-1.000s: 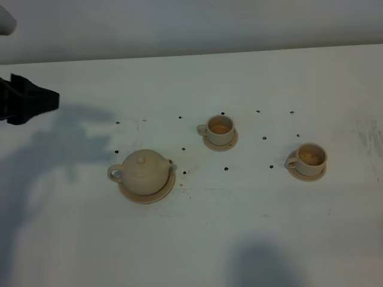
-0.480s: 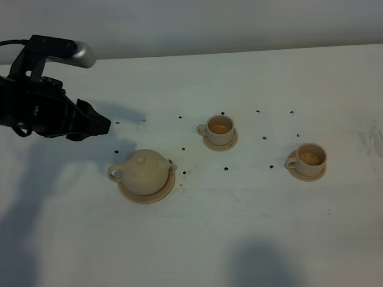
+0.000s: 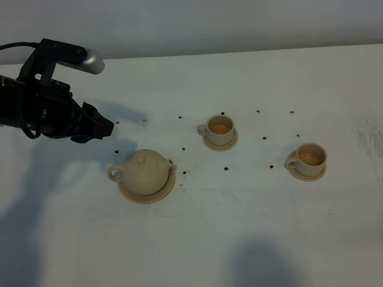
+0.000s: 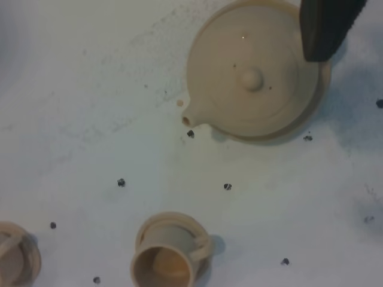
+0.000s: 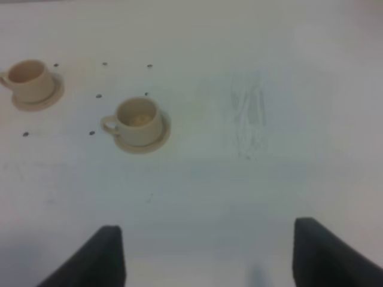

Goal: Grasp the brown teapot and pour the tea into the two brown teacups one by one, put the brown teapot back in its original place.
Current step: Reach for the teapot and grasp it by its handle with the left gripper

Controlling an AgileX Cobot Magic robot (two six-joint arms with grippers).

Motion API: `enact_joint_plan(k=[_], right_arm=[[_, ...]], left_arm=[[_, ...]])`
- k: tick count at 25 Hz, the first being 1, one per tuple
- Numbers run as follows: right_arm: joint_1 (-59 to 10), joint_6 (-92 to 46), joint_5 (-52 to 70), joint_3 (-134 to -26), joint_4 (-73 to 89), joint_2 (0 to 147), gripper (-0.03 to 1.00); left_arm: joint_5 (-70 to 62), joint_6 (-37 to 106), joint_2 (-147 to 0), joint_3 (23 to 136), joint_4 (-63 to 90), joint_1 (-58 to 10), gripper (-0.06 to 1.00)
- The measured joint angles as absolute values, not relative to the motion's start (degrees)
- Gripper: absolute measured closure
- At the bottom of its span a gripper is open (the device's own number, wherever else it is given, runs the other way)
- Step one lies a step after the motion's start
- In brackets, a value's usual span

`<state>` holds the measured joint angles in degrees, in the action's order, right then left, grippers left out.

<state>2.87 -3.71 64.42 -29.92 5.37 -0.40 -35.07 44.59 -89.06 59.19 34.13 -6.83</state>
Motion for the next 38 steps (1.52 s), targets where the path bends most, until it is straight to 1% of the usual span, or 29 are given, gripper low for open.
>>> enact_joint_plan(k=[10, 20, 30, 38], right_arm=[[2.87, -3.71, 64.42, -29.92, 5.37, -0.4, 0.39], [2.87, -3.71, 64.42, -29.92, 5.37, -0.4, 0.39], [2.87, -3.71, 64.42, -29.92, 5.37, -0.4, 0.39], [2.87, -3.71, 64.42, -29.92, 5.37, -0.4, 0.39]], left_arm=[[-41.65, 46.71, -89.06, 59.19, 33.96, -6.83, 0.49], [-43.16, 46.54, -89.06, 59.19, 31.02, -6.83, 0.49], [-44.09, 43.65, -89.06, 59.19, 13.72, -8.01, 0.49], [-40.53, 48.1, -92.12, 61.0, 6.57, -8.01, 0.49]])
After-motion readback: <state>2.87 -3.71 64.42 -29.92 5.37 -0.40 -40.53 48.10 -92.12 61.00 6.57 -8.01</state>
